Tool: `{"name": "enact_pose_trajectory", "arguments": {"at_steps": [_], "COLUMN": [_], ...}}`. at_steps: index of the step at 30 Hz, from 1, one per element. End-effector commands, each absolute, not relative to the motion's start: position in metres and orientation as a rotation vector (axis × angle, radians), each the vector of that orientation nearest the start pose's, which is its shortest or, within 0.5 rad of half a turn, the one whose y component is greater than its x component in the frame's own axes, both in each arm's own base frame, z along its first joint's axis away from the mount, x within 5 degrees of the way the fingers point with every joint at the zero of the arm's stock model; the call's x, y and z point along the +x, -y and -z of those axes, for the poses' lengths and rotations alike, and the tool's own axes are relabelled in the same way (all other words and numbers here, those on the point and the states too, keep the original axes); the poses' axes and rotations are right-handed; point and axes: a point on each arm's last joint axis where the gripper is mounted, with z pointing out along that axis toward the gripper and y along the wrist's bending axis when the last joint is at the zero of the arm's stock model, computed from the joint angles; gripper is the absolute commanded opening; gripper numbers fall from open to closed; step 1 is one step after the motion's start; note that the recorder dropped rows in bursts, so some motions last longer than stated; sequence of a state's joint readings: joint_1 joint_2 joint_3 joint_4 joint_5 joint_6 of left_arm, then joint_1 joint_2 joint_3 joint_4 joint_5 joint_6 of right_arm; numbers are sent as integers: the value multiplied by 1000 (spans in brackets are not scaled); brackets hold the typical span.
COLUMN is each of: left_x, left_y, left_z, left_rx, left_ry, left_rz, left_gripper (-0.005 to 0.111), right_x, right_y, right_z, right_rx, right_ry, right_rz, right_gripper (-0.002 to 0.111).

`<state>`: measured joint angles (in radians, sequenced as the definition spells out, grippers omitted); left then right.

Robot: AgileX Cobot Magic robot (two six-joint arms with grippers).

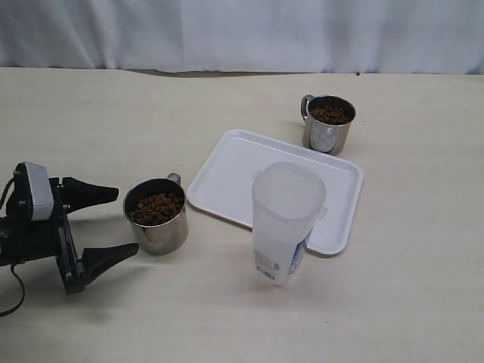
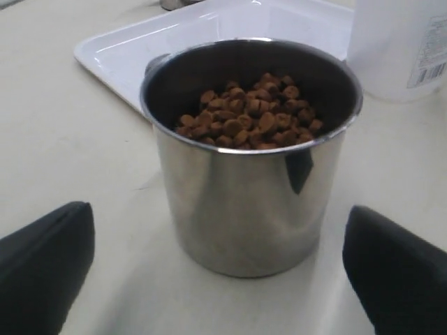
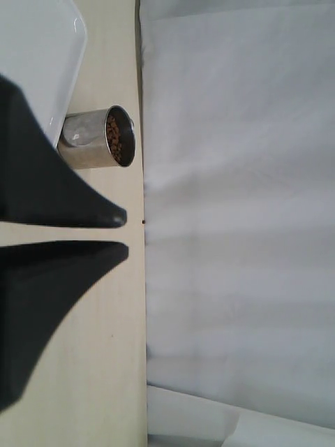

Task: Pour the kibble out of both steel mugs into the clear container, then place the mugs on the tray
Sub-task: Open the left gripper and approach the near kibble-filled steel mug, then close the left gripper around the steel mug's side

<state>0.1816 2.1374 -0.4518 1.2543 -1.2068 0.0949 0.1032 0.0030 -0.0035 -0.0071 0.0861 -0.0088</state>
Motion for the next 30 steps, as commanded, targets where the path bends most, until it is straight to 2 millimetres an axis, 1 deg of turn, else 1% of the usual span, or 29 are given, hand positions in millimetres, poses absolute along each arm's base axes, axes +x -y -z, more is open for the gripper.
{"name": "enact_pose_trajectory", "arguments": {"at_steps": [1, 6, 9, 14, 16, 19, 22, 24, 28, 30], "left_x": [236, 244, 247, 247, 248, 257, 264, 269, 270, 270], "left_y": [41, 41, 41, 42, 49, 66, 73, 76, 84, 84], "left_z": [-50, -45, -45, -45, -45, -48, -49, -50, -50, -50], "left_rx": [1057, 1073, 1098, 1102, 1126, 1186, 1157, 1169, 1172, 1161], "left_ry": [-1703, -1700, -1681, -1678, -1664, -1613, -1620, -1601, -1596, -1604], "left_rz": [702, 781, 793, 796, 805, 828, 815, 812, 815, 819], "left_gripper": [88, 88, 88, 88, 88, 88, 88, 88, 88, 88], "right_x": [56, 56, 56, 56, 56, 56, 56, 56, 56, 56], "right_y": [-6, -6, -6, -6, -6, -6, -6, -6, -6, -6], "right_z": [-206, -206, -206, -206, -206, -206, -206, -206, -206, -206], "right_rx": [-96, -96, -96, -96, -96, -96, -96, -96, -96, -96], "right_ry": [-1561, -1561, -1561, -1561, -1561, -1561, -1561, -1561, -1561, -1561], "right_rz": [-73, -73, -73, -73, -73, -73, -73, -73, -73, -73], "right_gripper": [5, 5, 5, 5, 5, 5, 5, 5, 5, 5]}}
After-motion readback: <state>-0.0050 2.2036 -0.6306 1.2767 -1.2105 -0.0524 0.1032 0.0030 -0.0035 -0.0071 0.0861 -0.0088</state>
